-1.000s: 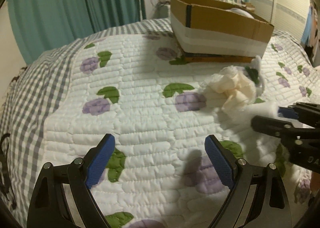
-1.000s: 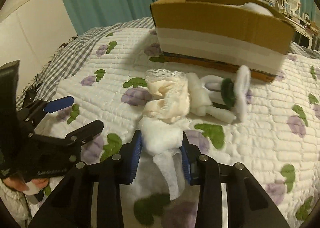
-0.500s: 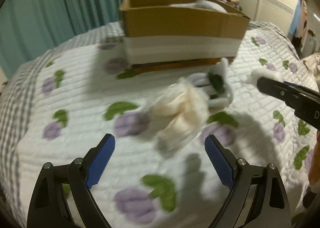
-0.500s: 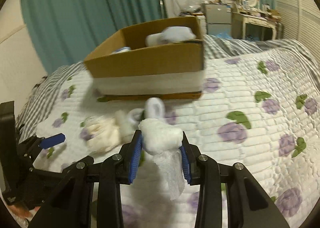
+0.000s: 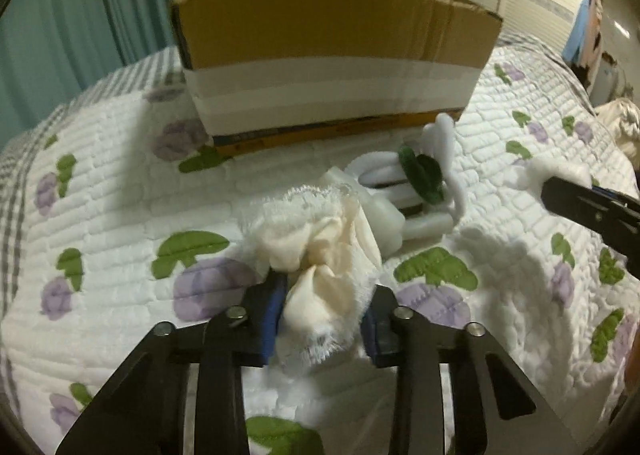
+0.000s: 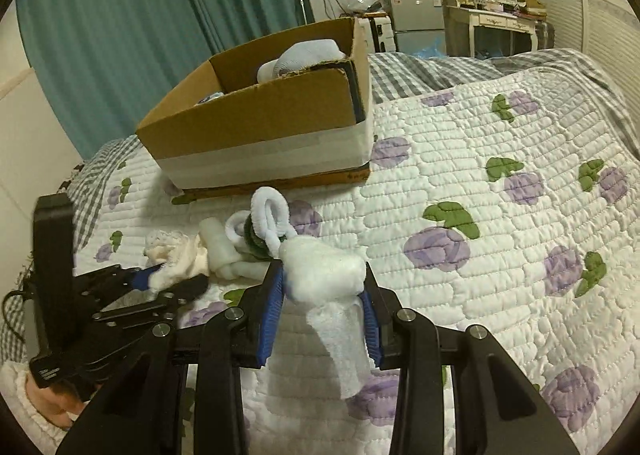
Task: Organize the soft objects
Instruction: 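Drop the lace cloth and white towel into the box with both tools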
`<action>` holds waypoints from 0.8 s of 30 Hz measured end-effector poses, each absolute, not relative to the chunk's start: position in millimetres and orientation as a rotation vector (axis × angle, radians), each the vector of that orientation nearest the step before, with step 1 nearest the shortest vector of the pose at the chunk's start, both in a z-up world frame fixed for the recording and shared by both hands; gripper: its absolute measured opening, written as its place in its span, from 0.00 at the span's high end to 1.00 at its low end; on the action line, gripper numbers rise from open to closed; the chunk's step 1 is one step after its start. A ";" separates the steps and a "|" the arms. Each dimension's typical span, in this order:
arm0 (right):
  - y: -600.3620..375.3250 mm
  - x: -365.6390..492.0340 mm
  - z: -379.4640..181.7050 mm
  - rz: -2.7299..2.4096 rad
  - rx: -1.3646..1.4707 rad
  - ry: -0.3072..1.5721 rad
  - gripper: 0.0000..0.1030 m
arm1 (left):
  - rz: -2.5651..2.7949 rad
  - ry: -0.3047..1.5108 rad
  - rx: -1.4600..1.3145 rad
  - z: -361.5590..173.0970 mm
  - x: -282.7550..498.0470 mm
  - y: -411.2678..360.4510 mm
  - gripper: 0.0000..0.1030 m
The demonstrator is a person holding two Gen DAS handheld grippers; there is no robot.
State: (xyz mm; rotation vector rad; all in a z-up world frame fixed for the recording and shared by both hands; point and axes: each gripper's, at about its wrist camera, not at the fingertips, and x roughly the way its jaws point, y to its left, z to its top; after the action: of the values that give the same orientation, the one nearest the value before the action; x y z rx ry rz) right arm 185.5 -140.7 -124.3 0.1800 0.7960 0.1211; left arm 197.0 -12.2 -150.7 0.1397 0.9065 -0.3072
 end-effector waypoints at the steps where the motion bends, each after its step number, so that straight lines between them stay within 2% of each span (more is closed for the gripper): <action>1: -140.0 184.6 -124.3 0.121 0.178 0.795 0.66 | -0.303 0.894 0.142 -146.1 192.6 -10.0 0.70; 14: -127.6 147.9 -97.4 0.151 0.167 0.703 0.66 | -0.282 0.721 0.185 -68.1 141.6 2.2 0.70; 19: -120.4 140.1 -65.9 0.180 0.139 0.643 0.66 | -0.286 0.646 0.208 -33.6 131.2 -2.8 0.70; 24: -112.9 143.9 -11.3 0.202 0.056 0.542 0.66 | -0.283 0.561 0.236 6.2 132.6 -5.9 0.70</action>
State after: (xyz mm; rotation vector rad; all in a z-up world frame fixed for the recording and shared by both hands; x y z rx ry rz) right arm 143.9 -112.9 -11.3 0.0556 0.5422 0.2021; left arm 132.6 -5.9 6.2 0.2365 0.5607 -0.2832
